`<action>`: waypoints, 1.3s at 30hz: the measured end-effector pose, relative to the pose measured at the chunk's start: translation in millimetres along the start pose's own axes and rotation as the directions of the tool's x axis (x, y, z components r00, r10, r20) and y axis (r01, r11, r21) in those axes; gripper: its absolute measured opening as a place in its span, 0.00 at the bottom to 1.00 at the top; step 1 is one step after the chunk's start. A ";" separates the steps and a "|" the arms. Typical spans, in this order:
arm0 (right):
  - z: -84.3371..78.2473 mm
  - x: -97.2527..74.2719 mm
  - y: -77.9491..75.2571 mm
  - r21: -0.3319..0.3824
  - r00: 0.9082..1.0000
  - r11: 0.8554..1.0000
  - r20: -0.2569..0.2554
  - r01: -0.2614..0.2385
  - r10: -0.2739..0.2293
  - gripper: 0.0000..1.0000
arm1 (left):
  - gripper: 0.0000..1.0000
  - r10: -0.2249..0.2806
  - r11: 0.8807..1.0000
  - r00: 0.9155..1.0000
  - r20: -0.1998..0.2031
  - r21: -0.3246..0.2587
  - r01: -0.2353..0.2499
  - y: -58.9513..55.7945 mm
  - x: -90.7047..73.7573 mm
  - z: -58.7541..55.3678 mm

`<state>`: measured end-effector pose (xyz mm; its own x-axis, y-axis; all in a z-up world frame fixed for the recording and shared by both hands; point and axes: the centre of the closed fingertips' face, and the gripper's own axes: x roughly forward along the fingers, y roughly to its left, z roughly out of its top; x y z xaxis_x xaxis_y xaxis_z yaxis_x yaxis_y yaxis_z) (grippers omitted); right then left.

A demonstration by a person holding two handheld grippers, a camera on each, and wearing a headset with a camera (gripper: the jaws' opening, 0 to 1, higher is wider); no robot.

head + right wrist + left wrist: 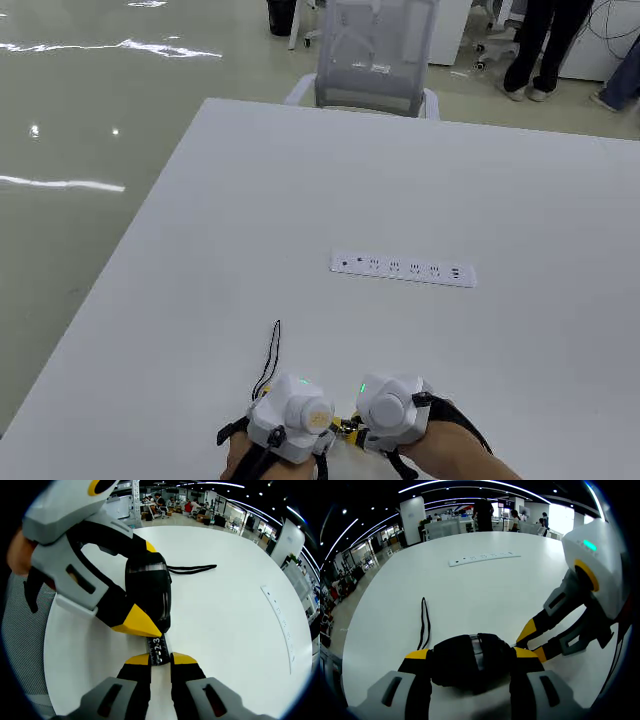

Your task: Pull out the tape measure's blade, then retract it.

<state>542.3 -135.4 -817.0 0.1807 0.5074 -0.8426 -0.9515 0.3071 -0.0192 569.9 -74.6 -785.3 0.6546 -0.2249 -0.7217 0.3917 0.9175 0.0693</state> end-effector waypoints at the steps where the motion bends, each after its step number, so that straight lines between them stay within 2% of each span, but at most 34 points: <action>1: 0.2 0.1 0.1 0.002 1.000 1.000 0.001 -0.001 0.001 0.12 | 0.60 0.000 1.000 1.000 0.001 0.000 0.000 -0.1 -0.1 -0.1; 9: 3.5 2.7 0.8 -0.013 1.000 1.000 0.013 -0.003 0.003 0.12 | 0.60 -0.001 1.000 1.000 0.004 0.001 0.001 -0.4 0.5 0.6; 12: 4.7 3.1 0.7 0.009 1.000 1.000 0.022 -0.002 0.002 0.12 | 0.60 -0.002 1.000 1.000 0.007 0.003 0.002 -0.4 0.5 1.0; 39: 12.5 8.3 2.4 0.021 0.999 1.000 0.048 -0.008 0.007 0.12 | 0.60 -0.010 1.000 1.000 0.010 0.005 0.010 -1.1 -0.5 0.8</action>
<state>544.6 -120.4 -817.3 0.1862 0.5477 -0.8157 -0.9474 0.3200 -0.0013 569.6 -75.7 -784.5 0.6570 -0.2377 -0.7154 0.4014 0.9136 0.0651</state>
